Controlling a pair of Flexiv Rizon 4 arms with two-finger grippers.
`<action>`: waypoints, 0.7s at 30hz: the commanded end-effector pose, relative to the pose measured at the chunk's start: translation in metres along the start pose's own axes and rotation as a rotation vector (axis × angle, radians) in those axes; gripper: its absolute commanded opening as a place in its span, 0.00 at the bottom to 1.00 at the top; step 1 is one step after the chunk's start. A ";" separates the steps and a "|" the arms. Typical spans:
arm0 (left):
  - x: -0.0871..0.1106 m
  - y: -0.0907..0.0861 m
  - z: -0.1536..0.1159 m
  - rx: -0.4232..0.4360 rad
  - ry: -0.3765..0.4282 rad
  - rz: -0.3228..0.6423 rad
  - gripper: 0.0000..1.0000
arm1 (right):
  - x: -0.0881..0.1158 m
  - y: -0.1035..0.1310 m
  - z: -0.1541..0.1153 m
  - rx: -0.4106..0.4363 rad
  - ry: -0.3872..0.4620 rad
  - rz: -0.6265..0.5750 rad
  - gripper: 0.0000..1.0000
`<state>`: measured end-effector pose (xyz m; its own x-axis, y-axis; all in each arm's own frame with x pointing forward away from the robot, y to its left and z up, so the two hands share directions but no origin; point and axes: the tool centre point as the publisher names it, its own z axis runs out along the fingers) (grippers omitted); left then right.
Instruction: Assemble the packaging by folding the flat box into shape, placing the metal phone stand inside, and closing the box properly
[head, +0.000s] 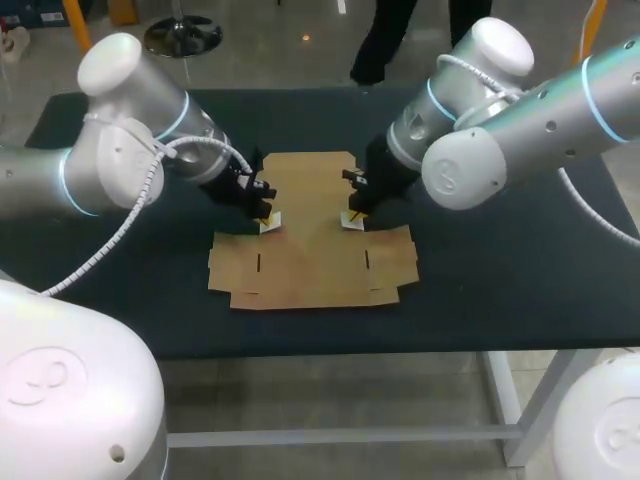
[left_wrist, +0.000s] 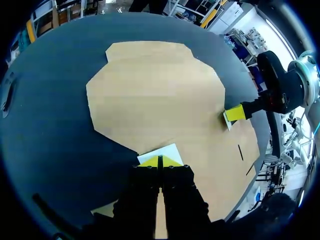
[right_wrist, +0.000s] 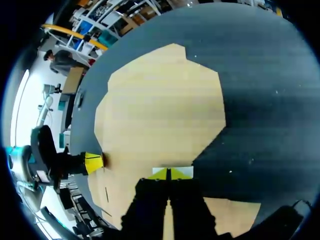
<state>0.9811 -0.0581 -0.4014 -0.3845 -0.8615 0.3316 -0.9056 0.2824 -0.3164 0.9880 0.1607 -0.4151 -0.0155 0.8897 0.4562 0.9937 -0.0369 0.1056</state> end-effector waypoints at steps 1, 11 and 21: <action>0.002 0.000 0.004 -0.005 -0.024 -0.018 0.00 | 0.001 0.002 0.005 0.002 -0.022 0.009 0.00; 0.000 -0.001 0.013 -0.012 -0.064 -0.064 0.00 | -0.004 0.004 0.014 0.026 -0.063 0.036 0.00; -0.002 0.001 0.003 0.003 -0.058 -0.086 0.00 | -0.008 0.005 0.000 0.028 0.003 0.032 0.00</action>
<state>0.9852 -0.0593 -0.4066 -0.2960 -0.9043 0.3077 -0.9356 0.2096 -0.2841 0.9938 0.1635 -0.4207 0.0270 0.9053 0.4238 0.9953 -0.0639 0.0730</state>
